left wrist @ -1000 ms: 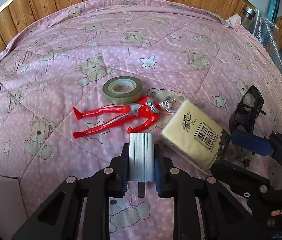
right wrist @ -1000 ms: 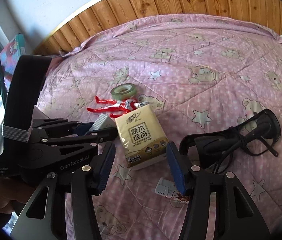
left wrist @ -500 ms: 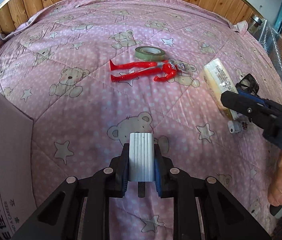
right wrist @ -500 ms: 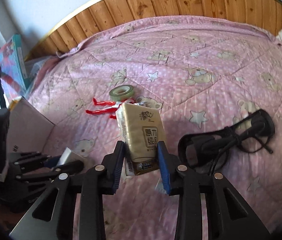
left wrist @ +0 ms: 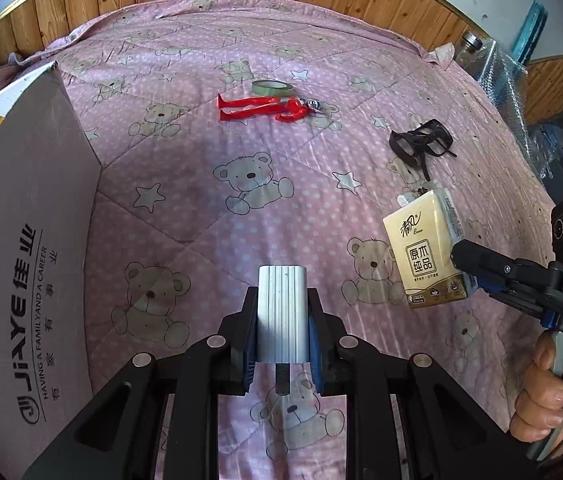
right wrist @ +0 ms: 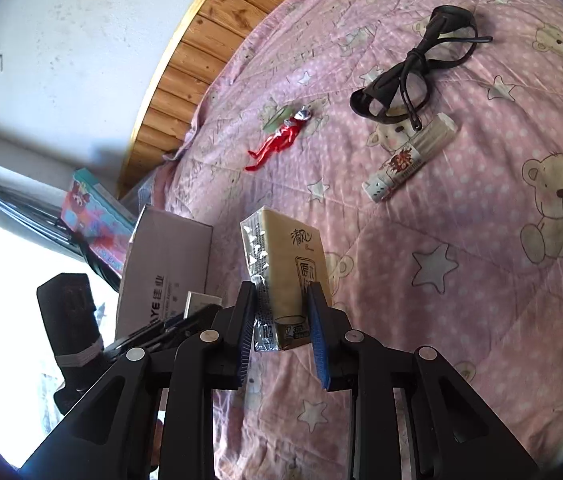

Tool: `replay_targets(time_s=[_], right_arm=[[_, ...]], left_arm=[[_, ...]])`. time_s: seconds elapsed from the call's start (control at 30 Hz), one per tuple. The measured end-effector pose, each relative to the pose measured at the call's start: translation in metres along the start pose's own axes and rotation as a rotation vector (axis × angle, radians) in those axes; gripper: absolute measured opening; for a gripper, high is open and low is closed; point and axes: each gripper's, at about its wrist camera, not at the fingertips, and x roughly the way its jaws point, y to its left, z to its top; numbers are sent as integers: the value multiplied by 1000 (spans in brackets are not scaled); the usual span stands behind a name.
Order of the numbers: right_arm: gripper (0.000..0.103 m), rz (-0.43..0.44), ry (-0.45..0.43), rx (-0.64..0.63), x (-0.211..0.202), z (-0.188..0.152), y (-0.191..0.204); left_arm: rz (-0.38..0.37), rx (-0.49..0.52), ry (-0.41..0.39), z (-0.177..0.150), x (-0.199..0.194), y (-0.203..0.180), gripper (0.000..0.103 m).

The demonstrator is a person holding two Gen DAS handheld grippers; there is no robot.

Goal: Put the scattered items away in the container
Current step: 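Lift and carry the charger and tissue pack with both tools to the box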

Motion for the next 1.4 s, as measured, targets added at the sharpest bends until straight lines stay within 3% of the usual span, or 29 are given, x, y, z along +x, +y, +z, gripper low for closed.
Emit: replay_targets(time_s=[0.43, 1.4], right_arm=[[27, 7, 46, -123, -4, -38, 51], [27, 39, 67, -261, -15, -63, 118]], left_arm=[[57, 31, -68, -20, -46, -2, 22], [17, -5, -174, -35, -109, 16, 22]])
